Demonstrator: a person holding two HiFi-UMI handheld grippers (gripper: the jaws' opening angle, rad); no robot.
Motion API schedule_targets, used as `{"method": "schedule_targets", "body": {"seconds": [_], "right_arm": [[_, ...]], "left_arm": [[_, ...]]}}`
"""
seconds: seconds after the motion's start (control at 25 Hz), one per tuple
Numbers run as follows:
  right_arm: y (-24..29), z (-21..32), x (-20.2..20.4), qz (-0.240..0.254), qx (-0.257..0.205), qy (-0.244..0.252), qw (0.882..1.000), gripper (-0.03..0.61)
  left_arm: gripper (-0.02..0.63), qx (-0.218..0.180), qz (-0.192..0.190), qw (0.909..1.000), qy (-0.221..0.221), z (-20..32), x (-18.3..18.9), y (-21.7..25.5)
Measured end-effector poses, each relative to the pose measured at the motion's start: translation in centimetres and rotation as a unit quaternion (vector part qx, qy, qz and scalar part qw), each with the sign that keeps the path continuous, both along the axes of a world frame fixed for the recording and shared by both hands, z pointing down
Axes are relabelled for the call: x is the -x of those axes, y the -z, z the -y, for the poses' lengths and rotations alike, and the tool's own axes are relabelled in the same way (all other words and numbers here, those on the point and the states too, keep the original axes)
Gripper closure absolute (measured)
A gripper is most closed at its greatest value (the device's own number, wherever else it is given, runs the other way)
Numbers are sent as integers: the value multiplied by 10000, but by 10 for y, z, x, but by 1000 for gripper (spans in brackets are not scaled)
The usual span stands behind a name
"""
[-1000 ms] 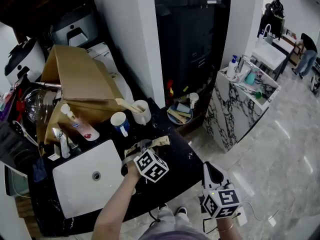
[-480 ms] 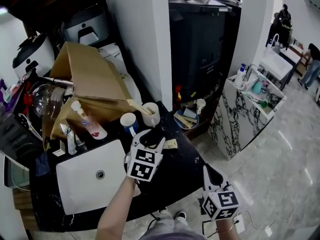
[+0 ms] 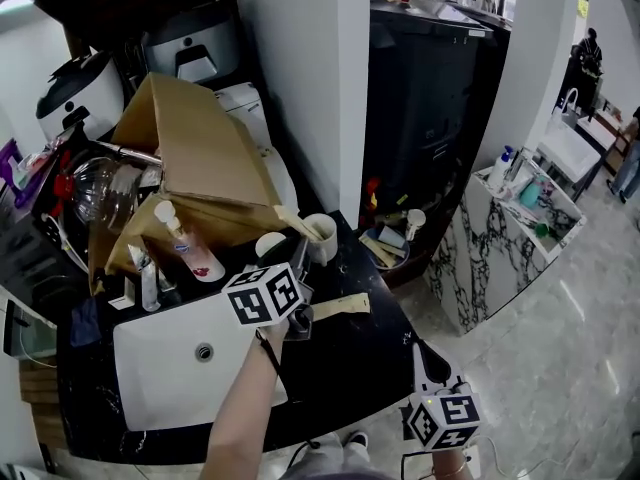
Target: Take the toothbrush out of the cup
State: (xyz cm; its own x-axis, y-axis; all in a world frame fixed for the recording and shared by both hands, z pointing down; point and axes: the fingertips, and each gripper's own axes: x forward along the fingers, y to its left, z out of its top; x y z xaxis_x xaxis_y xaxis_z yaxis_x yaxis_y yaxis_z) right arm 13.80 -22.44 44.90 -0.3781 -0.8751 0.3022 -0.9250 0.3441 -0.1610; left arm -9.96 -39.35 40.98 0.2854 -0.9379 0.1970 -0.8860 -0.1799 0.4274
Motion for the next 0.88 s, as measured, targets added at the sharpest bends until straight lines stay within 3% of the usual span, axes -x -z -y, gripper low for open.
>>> {"method": "schedule_targets", "body": {"seconds": [0.16,0.32,0.52,0.68,0.88], "right_arm": [[-3,11,3,-13,41,-19,10000,577],[-6,21,7,-5,78,5,10000,577],[-11,32,12,-3,138,32,9999,577],[-15,37,13,11,193,28,9998,577],[-14,40,11,28,206,-9,9998,577]], "left_arm": [[528,103,351,9991,219,15,9,-6],[403,218,303,9991,206,28,9,-12],[374,197,442,9981,387,44,12,-11],[384,314,642,9957,589,55,14,-8],[500,436,831,9919,852,59,16,-9]]}}
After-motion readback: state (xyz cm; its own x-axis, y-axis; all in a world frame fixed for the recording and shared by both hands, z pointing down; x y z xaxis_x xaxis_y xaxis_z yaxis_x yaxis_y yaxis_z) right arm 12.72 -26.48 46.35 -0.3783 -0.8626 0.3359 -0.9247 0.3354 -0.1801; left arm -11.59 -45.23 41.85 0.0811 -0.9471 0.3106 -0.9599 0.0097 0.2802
